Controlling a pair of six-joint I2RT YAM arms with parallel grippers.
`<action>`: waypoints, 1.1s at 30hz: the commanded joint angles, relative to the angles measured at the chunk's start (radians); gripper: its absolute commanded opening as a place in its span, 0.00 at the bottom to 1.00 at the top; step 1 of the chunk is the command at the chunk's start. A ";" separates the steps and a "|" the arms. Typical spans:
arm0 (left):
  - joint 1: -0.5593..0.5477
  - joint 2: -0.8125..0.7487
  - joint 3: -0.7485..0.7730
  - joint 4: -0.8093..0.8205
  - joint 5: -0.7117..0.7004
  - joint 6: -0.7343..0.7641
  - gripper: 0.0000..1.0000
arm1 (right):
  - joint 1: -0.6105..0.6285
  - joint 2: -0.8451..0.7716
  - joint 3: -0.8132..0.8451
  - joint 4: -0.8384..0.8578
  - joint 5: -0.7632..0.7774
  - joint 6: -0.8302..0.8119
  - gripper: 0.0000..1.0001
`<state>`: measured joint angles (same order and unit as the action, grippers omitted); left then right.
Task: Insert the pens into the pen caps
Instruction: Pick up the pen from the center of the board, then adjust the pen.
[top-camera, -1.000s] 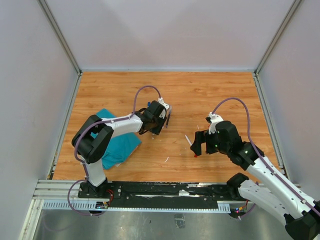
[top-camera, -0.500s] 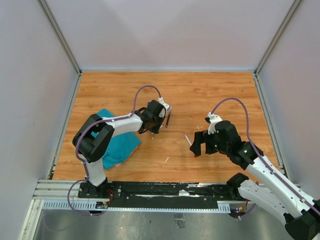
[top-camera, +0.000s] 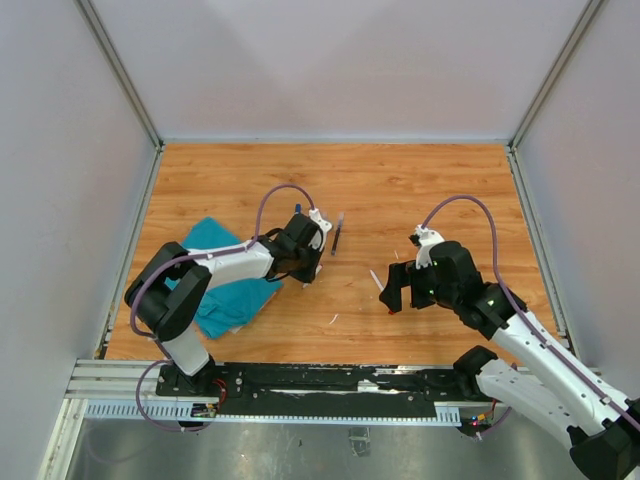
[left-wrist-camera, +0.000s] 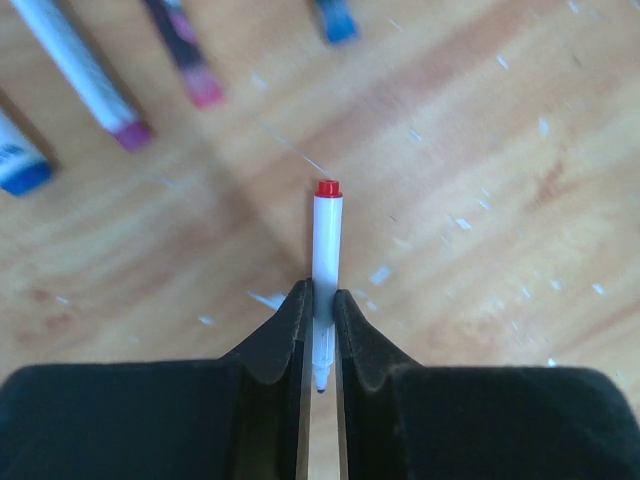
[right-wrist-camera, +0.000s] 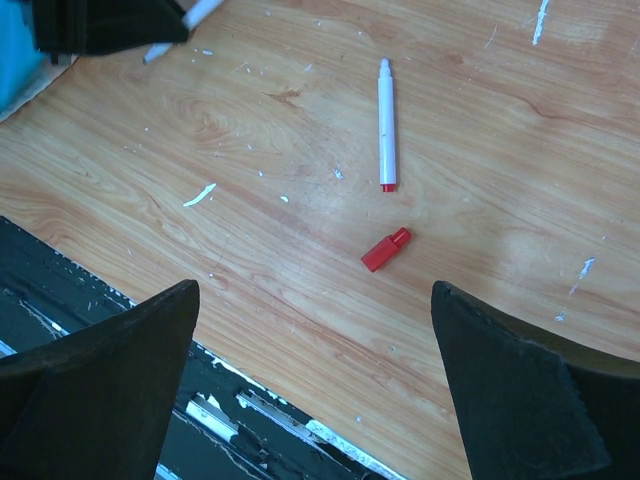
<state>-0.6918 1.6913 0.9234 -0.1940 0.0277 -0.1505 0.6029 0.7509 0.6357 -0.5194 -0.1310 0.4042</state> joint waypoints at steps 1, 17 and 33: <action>-0.083 -0.082 -0.035 -0.039 0.052 -0.021 0.12 | -0.010 -0.022 0.002 0.033 0.014 0.007 0.99; -0.221 -0.299 -0.169 0.350 0.230 -0.211 0.08 | -0.011 -0.116 -0.155 0.416 -0.021 0.393 0.96; -0.308 -0.290 -0.147 0.407 0.211 -0.242 0.07 | -0.011 0.009 -0.271 0.665 -0.076 0.646 0.54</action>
<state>-0.9813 1.4136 0.7593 0.1551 0.2409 -0.3813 0.6029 0.7643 0.3950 0.0925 -0.2241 0.9775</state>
